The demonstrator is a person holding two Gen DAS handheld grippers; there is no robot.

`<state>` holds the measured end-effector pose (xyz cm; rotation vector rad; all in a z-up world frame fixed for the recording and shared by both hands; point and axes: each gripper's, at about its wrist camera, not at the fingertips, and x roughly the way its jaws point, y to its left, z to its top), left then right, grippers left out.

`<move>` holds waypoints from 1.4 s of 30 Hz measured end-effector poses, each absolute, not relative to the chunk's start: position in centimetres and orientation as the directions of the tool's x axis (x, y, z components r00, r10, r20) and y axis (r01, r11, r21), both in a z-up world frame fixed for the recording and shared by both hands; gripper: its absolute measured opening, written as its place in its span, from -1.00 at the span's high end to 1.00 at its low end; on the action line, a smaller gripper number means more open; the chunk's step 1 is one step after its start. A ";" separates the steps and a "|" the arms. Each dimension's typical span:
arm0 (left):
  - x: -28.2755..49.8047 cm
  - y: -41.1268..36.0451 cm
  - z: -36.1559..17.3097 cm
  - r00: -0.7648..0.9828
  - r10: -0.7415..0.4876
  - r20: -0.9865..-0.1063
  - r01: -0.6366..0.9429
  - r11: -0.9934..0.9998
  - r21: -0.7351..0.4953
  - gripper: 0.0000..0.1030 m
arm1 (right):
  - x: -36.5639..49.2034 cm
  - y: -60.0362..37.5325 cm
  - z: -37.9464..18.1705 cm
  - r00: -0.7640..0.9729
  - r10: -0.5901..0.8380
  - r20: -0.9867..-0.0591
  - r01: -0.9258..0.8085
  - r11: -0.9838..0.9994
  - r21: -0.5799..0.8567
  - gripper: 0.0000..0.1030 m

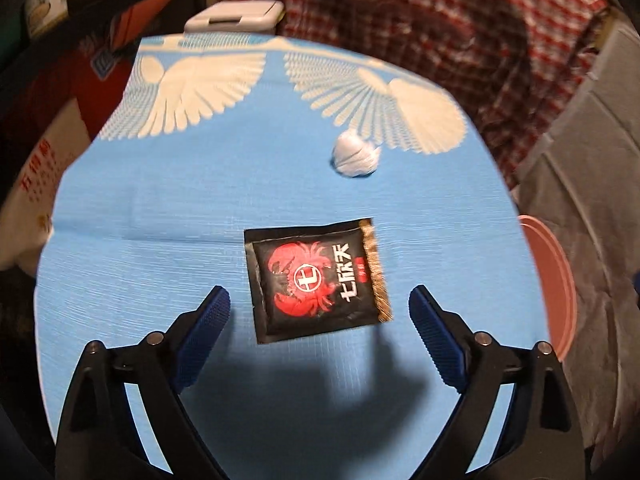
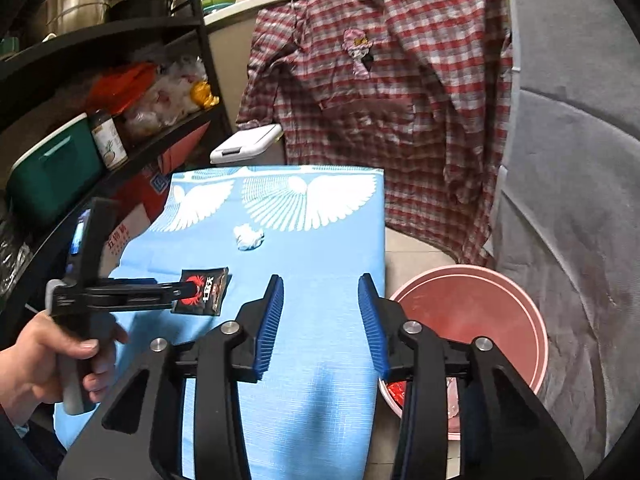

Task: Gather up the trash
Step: 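Grasp the black snack packet with the left tool while the right tool grasps the white tissue ball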

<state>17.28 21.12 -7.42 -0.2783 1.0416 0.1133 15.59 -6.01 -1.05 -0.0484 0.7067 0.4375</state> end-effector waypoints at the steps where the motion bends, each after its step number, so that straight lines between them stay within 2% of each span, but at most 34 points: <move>1: 17.6 21.0 -7.9 0.493 -0.029 -0.869 -0.234 0.958 -0.165 -0.79 | 15.8 -6.0 -1.3 0.670 0.371 -0.643 -0.405 0.909 0.101 0.18; 7: 19.2 20.7 -10.3 0.444 0.022 -0.896 -0.265 0.958 -0.108 -0.85 | 16.9 -5.5 -2.4 0.646 0.377 -0.663 -0.417 0.902 0.107 0.14; 12: 19.5 20.3 -10.4 0.441 0.054 -0.896 -0.254 0.965 -0.067 -0.82 | 17.5 -4.7 -2.9 0.634 0.388 -0.668 -0.429 0.896 0.113 0.13; 18: 18.9 21.8 -9.9 0.448 0.056 -0.892 -0.264 0.962 -0.073 -0.28 | 18.2 -2.9 -3.3 0.603 0.415 -0.682 -0.464 0.877 0.123 0.13; 20: 18.6 22.8 -9.6 0.452 0.052 -0.891 -0.289 0.953 -0.090 -0.17 | 18.6 -1.9 -3.3 0.593 0.420 -0.686 -0.482 0.869 0.115 0.13; 22: 18.3 23.8 -9.3 0.461 0.040 -0.886 -0.302 0.946 -0.115 0.11 | 19.2 -0.8 -3.4 0.585 0.426 -0.690 -0.494 0.862 0.114 0.13; 25: 17.9 24.8 -9.0 0.473 0.020 -0.881 -0.310 0.940 -0.145 0.36 | 20.7 1.7 -3.8 0.562 0.446 -0.697 -0.510 0.850 0.133 0.13; 31: 17.3 26.8 -7.8 0.510 -0.002 -0.860 -0.337 0.920 -0.202 0.67 | 24.6 8.3 -6.2 0.526 0.452 -0.721 -0.537 0.833 0.131 0.13; 42: 16.3 29.4 -5.3 0.575 0.005 -0.818 -0.355 0.902 -0.244 0.89 | 29.4 15.4 -11.0 0.499 0.368 -0.785 -0.572 0.820 0.022 0.13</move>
